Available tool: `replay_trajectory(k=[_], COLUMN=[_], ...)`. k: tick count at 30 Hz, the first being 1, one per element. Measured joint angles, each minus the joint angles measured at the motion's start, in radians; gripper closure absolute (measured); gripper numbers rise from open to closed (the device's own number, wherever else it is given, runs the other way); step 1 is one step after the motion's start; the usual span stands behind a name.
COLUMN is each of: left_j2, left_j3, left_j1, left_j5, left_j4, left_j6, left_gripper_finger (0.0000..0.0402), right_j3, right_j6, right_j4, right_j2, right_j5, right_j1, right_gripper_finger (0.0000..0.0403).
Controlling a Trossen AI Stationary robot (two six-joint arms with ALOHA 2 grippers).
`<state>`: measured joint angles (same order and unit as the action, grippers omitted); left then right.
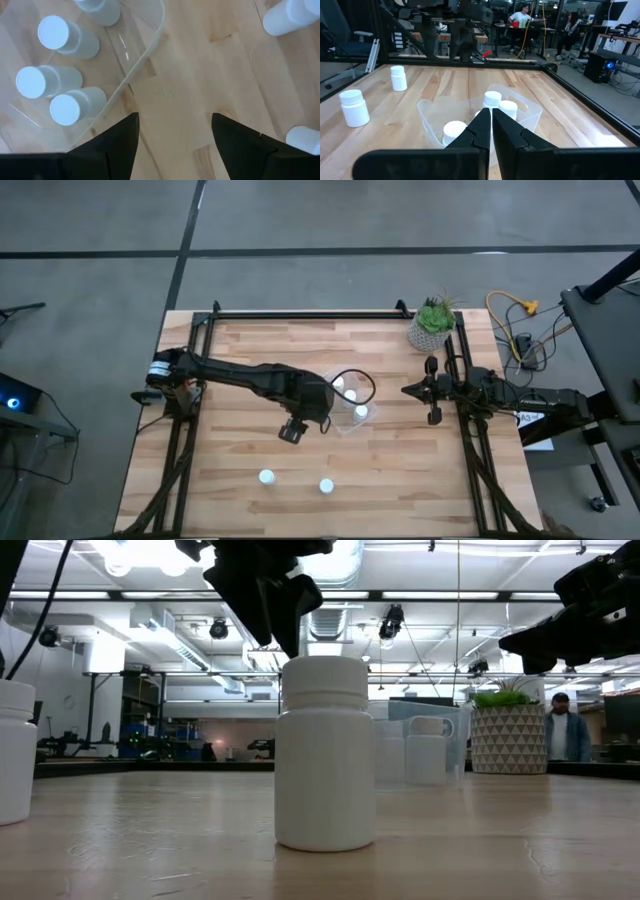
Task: Pick and place pill bottles into a basket
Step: Put the white pill bottle into the transparent bin
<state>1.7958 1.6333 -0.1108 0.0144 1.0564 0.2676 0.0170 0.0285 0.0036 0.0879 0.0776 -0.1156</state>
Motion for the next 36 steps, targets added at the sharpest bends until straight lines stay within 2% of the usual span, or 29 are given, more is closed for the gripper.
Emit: replay_trajectory(k=[23,29,36], left_j2=[0.001,-0.057,-0.25], left_j3=[-0.052,-0.173,-0.401], left_j1=[-0.008,-0.008,-0.014], left_j5=[0.037,0.058,0.058], left_j4=[-0.062,-0.184,-0.383], left_j6=[0.003,0.0,-0.083], left_gripper_finger=[0.0171,0.0171,0.0171], right_j3=[0.0,0.0,0.0], right_j6=[0.0,-0.001,0.0], right_j4=[0.0,0.0,0.0], right_j2=[0.0,0.0,0.0], right_j5=[0.0,-0.001,0.0], right_j1=[0.0,0.0,0.0], right_gripper_finger=[0.0394,0.0394,0.0394])
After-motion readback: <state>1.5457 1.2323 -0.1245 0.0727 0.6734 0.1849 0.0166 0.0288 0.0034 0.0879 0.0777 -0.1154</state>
